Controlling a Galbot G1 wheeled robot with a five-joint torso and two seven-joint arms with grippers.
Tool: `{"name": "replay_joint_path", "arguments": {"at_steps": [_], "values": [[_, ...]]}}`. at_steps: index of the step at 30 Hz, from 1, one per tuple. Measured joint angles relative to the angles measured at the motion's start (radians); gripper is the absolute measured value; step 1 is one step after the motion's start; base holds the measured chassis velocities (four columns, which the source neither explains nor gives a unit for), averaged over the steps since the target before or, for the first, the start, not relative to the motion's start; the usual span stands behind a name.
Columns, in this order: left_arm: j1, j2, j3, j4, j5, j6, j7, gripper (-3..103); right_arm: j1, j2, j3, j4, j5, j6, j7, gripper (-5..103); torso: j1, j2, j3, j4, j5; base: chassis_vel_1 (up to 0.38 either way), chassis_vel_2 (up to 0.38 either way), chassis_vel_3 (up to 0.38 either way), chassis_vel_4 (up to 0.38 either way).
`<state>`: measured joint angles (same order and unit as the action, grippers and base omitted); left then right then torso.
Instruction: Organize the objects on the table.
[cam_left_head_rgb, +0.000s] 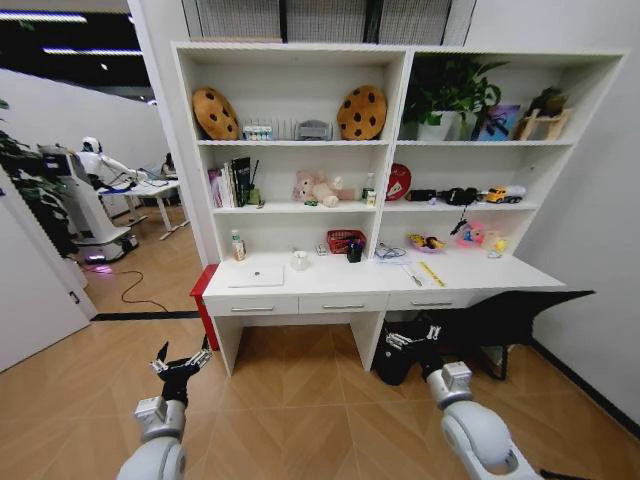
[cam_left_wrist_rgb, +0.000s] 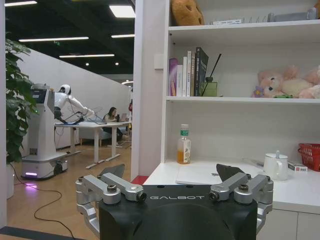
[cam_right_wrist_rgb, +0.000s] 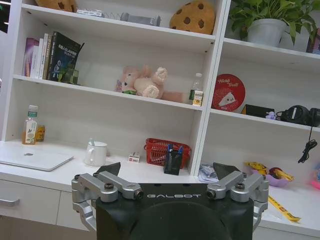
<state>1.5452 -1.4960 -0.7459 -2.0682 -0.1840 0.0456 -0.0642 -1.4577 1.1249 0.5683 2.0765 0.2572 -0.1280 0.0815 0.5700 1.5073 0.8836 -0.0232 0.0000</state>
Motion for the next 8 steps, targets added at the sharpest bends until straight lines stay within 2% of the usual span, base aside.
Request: {"name": "replay_joint_path", "arguments": {"at_steps": [8], "values": [[0.001, 0.000, 0.000, 0.000, 0.000, -0.001, 0.000, 100, 0.000, 0.000, 0.000, 0.000, 0.000, 0.000, 0.000, 100, 0.000, 0.000, 0.000, -0.0001, 0.0000, 0.000, 0.000, 0.000, 0.000]]}}
